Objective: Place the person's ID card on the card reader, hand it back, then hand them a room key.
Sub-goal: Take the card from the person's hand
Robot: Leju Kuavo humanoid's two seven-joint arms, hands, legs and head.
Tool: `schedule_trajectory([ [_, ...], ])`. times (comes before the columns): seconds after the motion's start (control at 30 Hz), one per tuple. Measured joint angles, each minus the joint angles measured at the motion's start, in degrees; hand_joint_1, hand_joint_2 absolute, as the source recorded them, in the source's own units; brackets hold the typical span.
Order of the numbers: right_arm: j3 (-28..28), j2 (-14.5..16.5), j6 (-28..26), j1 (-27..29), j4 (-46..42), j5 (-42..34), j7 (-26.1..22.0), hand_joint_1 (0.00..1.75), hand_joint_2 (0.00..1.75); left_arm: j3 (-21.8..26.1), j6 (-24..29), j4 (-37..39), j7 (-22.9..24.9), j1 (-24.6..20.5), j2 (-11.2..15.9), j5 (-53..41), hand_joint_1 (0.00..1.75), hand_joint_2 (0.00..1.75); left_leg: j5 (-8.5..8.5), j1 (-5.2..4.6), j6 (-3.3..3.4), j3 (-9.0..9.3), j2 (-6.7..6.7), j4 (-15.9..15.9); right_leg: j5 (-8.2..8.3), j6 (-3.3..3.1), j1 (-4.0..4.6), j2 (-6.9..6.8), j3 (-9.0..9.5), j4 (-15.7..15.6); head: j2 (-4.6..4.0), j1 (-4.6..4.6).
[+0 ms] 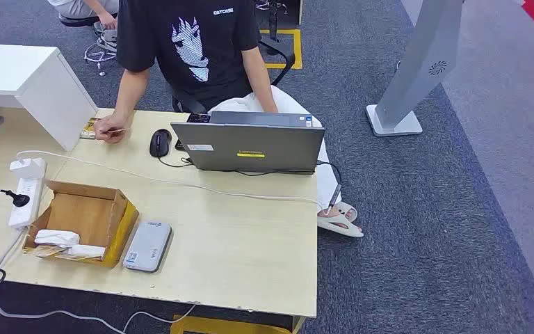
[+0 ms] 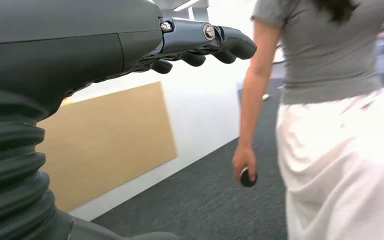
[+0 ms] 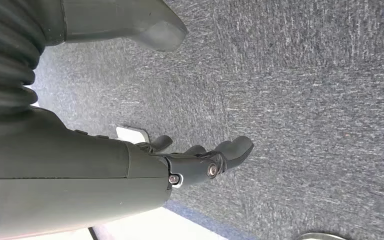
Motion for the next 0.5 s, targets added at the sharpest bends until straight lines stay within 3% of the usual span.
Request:
schedule_trajectory([
  [0.3, -0.3, 0.2, -0.7, 0.0, 0.9, -0.2, 0.0, 0.0, 1.75, -9.7, 2.5, -10.5, -1.0, 5.8, -0.4, -3.3, 0.0, 1.75, 0.0, 0.0, 0.0, 0.0, -0.03, 0.0, 0.0, 0.0, 0.0, -0.05, -0.03, 0.0, 0.0, 0.01],
  [0.5, -0.3, 0.2, -0.4, 0.0, 0.9, 0.1, 0.0, 0.0, 1.75, -7.4, 4.2, -13.8, -9.1, 2.8, -0.2, 0.3, 0.0, 1.75, 0.02, 0.01, 0.02, 0.04, -0.06, 0.0, 0.01, -0.01, 0.01, -0.08, 0.05, 0.0, 0.0, 0.01],
])
